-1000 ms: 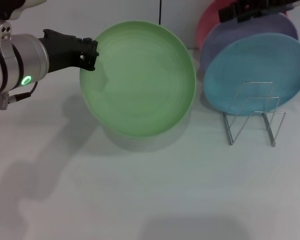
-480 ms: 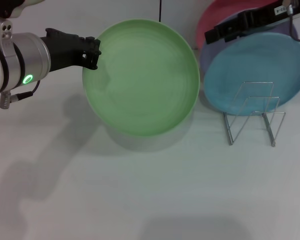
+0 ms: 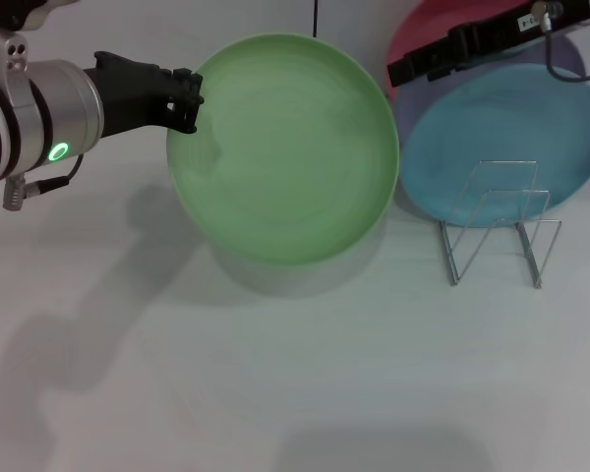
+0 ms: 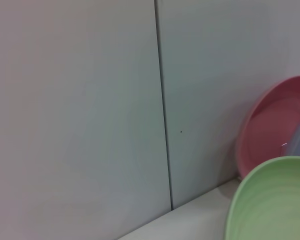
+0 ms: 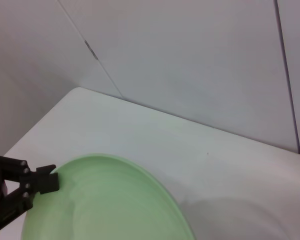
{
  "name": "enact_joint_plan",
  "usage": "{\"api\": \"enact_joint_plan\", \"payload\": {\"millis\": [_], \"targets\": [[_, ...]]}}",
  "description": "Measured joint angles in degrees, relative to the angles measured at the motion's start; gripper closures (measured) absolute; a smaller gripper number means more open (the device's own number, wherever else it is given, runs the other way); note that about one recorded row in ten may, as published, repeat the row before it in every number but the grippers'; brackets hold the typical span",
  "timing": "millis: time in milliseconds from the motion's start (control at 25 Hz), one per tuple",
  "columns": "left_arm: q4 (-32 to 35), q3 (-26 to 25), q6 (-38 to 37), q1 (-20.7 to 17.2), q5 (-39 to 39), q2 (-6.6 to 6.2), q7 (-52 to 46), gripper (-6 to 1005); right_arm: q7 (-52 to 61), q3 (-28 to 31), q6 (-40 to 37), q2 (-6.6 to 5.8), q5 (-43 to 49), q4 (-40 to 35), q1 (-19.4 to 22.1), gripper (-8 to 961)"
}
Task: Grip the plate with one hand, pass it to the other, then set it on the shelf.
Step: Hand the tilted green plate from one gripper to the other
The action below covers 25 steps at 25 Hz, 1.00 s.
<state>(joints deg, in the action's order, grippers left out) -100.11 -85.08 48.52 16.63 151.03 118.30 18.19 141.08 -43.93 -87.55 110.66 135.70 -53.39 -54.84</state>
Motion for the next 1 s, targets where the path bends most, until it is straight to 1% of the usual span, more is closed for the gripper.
{"api": "enact_joint_plan", "payload": {"millis": [160,280,480,640,800,1000], "targets": [[0.0,0.0,0.01,0.12,-0.07,0.0,0.0,959,-0.79,-0.05,0.81,0.1,-0.04,1.57,-0.79,259],[0.12,0.0,-0.01,0.17,-0.53,0.0,0.02,958,-1.67,-0.11,2.2,0.62,-0.09,2.55,-1.36,259],[0.46,0.0,-0.03,0.33,-1.09,0.04,0.45,958,-2.16,-0.11,2.61,1.08,-0.09,2.85,-1.99,258],[0.38,0.0,-0.04,0.44,-1.46,-0.01,0.51,957,-2.23,-0.11,3.13,1.19,-0.09,3.4,-2.25,259],[0.23,0.0,0.11,0.74,-1.47,0.0,0.53,957,-2.43,-0.9,4.5,1.22,0.14,5.01,-2.56,364],[0.28,0.0,0.21,0.91,-1.5,0.08,0.53,956,-2.49,-1.71,4.81,1.23,0.15,5.05,-2.56,390]]}}
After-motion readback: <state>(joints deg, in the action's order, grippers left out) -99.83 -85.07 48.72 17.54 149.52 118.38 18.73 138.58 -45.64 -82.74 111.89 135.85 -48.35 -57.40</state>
